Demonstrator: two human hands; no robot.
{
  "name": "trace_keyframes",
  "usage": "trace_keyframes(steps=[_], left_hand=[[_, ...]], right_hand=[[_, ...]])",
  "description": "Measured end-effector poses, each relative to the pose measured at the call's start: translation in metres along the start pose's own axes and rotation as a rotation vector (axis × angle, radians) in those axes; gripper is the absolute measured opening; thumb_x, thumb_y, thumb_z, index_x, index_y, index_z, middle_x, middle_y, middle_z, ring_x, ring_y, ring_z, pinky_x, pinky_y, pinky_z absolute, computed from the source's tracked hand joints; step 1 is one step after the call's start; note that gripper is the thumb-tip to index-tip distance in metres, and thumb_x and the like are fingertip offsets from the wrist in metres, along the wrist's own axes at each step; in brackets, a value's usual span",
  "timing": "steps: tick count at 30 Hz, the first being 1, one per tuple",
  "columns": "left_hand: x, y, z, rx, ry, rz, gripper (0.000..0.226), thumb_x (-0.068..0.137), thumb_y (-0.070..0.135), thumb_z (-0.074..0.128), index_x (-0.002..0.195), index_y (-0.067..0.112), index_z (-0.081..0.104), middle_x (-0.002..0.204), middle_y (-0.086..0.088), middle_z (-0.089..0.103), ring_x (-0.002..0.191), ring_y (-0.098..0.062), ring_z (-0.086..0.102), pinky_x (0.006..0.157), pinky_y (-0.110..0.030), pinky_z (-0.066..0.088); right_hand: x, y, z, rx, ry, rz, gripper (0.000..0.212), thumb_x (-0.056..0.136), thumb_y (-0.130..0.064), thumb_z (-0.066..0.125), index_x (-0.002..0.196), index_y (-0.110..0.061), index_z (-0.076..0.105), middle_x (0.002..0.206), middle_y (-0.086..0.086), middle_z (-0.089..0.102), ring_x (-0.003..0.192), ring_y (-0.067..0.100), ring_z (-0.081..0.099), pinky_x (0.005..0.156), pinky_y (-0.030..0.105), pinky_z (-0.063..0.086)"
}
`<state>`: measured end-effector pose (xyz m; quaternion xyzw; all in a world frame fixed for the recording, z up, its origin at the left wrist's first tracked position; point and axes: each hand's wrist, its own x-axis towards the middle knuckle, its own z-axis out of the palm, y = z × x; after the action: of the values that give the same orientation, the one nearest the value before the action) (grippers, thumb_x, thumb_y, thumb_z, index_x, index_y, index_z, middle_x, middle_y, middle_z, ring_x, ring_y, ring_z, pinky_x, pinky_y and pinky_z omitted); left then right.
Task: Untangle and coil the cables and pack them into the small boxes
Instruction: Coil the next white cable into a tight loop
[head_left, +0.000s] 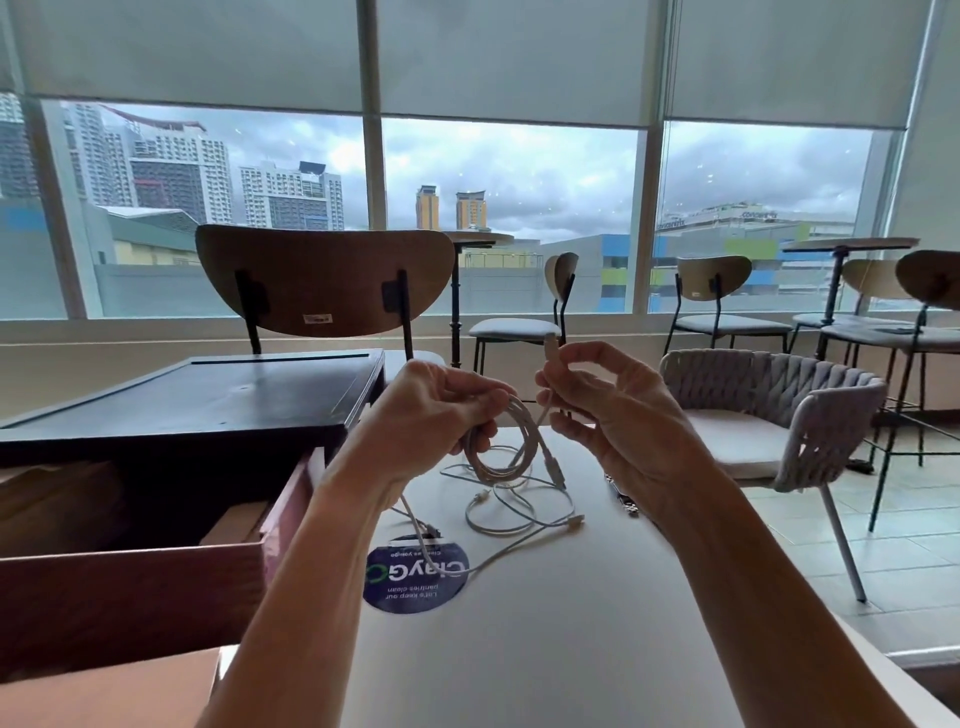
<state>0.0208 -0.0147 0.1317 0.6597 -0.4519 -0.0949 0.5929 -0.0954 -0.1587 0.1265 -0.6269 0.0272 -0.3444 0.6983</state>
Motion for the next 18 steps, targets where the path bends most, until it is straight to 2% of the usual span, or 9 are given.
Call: trace_keyframes(steps=[4,9,12,15,18], left_hand=[[0.0,0.002,0.001,-0.029,0.019,0.002,0.013,0.091,0.009,0.066,0.097,0.011,0.077,0.065,-0.007,0.067,0.051,-0.007,0.057,0.048,-0.015,0.042],[-0.002,0.001,-0.001,-0.068,-0.003,-0.011,0.016,0.093,0.009,0.064,0.096,0.015,0.078,0.064,-0.003,0.067,0.054,-0.007,0.057,0.053,-0.016,0.044],[0.0,-0.001,0.0,-0.091,0.1,-0.011,0.013,0.093,0.007,0.064,0.095,0.009,0.077,0.064,-0.005,0.065,0.052,-0.008,0.056,0.053,-0.017,0.043],[0.003,-0.004,-0.001,-0.088,0.208,0.002,0.015,0.094,0.008,0.064,0.087,0.013,0.076,0.068,-0.011,0.064,0.053,-0.009,0.055,0.055,-0.02,0.043],[0.004,-0.005,-0.001,-0.152,0.272,0.025,0.017,0.095,0.005,0.062,0.087,0.011,0.076,0.069,-0.011,0.063,0.054,-0.01,0.054,0.049,-0.015,0.044]], right_hand=[[0.001,0.001,-0.002,-0.013,0.057,0.004,0.018,0.069,-0.018,0.075,0.086,-0.015,0.071,0.08,0.006,0.072,0.071,0.014,0.067,0.069,0.028,0.056],[0.006,0.01,-0.01,0.147,0.128,0.158,0.006,0.084,-0.004,0.07,0.087,-0.007,0.067,0.073,0.009,0.066,0.065,0.015,0.062,0.062,0.026,0.053],[0.007,0.007,-0.013,0.176,0.118,0.148,0.008,0.087,-0.001,0.067,0.084,-0.008,0.067,0.074,0.01,0.067,0.067,0.017,0.065,0.066,0.028,0.054],[0.005,-0.001,-0.017,0.185,0.047,0.075,0.007,0.085,-0.003,0.069,0.086,-0.01,0.068,0.077,0.01,0.069,0.073,0.018,0.067,0.073,0.03,0.055],[0.004,-0.003,-0.019,0.106,0.006,0.083,0.01,0.079,-0.006,0.072,0.087,-0.011,0.071,0.079,0.009,0.07,0.074,0.016,0.067,0.077,0.03,0.055]])
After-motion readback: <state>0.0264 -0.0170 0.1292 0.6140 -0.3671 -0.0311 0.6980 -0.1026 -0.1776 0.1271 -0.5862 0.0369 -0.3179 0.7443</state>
